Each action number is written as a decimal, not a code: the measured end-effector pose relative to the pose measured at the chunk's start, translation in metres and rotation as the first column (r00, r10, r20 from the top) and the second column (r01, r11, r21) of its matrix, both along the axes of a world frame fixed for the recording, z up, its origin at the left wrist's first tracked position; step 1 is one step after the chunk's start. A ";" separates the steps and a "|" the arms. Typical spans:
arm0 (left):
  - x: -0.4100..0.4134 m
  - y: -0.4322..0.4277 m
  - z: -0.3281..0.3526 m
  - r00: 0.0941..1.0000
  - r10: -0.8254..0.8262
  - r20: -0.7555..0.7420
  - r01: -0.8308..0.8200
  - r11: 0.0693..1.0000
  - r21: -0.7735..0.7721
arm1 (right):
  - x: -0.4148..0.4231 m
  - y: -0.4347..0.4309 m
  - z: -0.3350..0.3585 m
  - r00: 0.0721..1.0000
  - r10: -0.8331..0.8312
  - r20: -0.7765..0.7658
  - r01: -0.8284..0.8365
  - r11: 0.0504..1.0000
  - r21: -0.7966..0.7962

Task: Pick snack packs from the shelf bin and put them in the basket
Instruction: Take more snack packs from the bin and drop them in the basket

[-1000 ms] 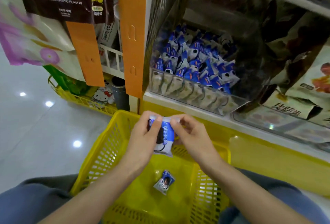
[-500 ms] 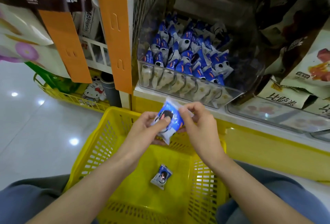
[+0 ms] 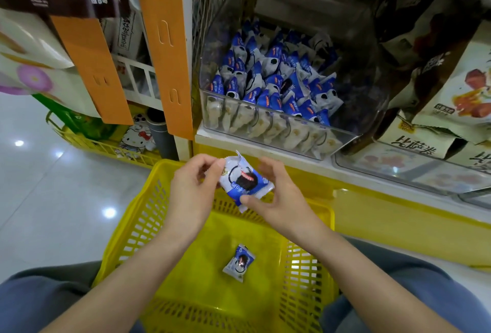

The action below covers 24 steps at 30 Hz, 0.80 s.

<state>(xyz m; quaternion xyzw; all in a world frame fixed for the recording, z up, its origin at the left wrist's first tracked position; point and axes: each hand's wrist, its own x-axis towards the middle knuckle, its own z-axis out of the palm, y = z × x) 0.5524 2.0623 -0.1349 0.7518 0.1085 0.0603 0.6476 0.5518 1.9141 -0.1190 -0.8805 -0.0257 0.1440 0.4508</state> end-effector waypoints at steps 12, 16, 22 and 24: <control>-0.008 -0.001 0.006 0.936 -0.286 0.204 0.180 0.890 0.419 | 0.001 0.002 0.007 0.985 -0.030 0.173 0.001 0.986 0.167; -0.010 -0.004 0.004 0.932 -0.316 0.180 0.217 0.881 0.421 | 0.000 0.001 0.007 0.954 0.038 0.298 -0.057 0.997 0.055; -0.006 -0.005 0.004 0.950 -0.294 0.104 0.260 0.931 0.258 | 0.000 0.000 0.006 0.913 0.080 0.399 -0.055 0.996 -0.073; -0.004 -0.006 0.002 0.961 -0.267 0.071 0.251 0.951 0.182 | 0.001 0.000 0.006 0.949 -0.046 0.313 0.046 0.999 0.007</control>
